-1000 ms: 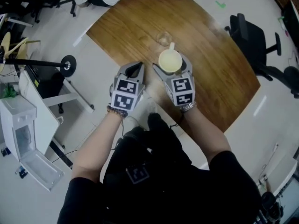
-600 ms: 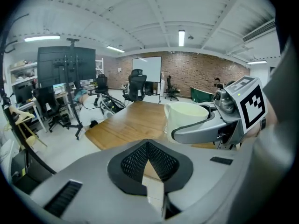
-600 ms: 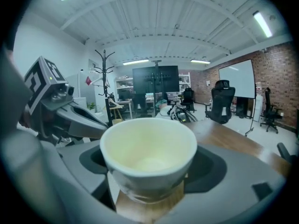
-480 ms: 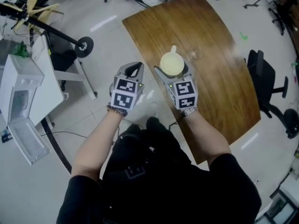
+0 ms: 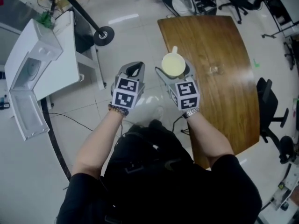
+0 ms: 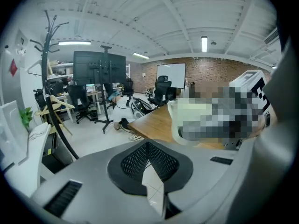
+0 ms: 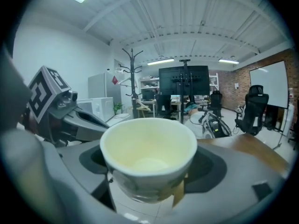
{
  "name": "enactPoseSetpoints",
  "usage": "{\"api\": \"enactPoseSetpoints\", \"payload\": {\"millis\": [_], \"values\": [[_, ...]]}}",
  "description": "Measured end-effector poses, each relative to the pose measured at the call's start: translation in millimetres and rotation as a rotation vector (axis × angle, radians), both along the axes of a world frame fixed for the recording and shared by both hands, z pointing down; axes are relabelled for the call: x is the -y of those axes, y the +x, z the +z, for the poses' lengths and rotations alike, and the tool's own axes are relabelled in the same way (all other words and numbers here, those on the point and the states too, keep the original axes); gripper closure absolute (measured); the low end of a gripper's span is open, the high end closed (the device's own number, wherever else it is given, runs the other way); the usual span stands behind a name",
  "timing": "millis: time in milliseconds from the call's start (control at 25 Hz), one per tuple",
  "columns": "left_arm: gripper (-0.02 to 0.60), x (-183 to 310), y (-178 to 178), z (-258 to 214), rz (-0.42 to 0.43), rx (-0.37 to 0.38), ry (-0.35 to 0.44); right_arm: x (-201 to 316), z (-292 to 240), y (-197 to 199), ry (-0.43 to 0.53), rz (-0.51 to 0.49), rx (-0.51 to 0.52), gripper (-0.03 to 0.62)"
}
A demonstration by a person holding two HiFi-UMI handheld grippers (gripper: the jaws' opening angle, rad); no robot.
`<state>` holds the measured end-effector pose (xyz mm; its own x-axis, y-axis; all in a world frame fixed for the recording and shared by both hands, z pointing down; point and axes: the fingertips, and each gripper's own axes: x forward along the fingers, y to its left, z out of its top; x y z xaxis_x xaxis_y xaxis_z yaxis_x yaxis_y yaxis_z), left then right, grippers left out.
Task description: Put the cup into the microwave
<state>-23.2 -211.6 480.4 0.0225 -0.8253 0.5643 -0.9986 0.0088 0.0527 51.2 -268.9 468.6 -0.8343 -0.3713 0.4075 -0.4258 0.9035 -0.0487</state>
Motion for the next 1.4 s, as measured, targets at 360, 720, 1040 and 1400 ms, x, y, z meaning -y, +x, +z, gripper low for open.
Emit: {"api": "enactPoseSetpoints", "payload": {"millis": [360,720,1040,1400], "values": [[0.581,-85,-85,-12,-0.142,-0.005,0.03,-84,-24,-94,-0.003,-0.154,0.021,0.121],[0.581,-193,-174,-22,-0.32,-0.002,0.064,-179,-36,-187,0.0,-0.325,0.016,0.121],[0.581,-294,-232,-26,-0.493,0.017,0.085,-266,-41,-255,-0.011,-0.483,0.028,0.121],[0.581,-390,-273,-29,-0.631,0.027,0.098,-351,-47,-311,-0.029,-0.618,0.03,0.121]]}}
